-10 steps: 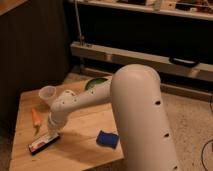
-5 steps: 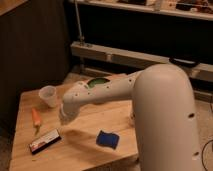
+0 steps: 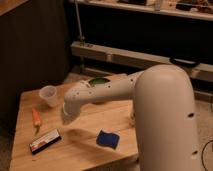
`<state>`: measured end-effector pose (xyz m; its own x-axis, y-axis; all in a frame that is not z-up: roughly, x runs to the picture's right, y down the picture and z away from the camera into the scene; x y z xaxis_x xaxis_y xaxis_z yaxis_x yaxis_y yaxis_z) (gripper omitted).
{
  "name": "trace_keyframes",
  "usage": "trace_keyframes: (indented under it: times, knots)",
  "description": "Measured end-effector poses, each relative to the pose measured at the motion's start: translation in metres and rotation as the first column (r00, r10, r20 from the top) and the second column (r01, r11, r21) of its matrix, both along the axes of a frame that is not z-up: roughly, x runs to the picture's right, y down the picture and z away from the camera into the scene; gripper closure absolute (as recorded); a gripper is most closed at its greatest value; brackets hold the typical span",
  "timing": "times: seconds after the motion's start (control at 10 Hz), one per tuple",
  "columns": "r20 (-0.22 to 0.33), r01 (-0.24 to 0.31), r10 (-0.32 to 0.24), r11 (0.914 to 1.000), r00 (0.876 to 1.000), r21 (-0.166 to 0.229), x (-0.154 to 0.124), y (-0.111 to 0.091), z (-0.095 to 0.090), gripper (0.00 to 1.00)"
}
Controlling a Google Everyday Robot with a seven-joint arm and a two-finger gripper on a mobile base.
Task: Push the eraser across the table
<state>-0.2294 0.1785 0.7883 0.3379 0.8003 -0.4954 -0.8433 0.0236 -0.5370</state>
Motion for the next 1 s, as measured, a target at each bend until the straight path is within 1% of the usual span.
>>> trace_keyframes:
  times: [0.2,0.3,0.4,0.7,1.0]
  knots:
    - [0.02,0.016,-0.015,0.9993,1.0,-0.033,-0.022,0.025,0.017,1.0]
    - [0.026,0.019,-0.018,0.9988,1.0,-0.046,-0.028,0.033,0.022,1.0]
    - [0.035,0.022,-0.02,0.9984,0.999,-0.052,-0.031,0.036,0.023,1.0]
    - [0.039,0.032,-0.03,0.9979,0.999,-0.057,-0.034,0.038,0.018,1.0]
    - [0.051,0.05,-0.047,0.9971,0.998,-0.058,-0.037,0.043,0.007,1.0]
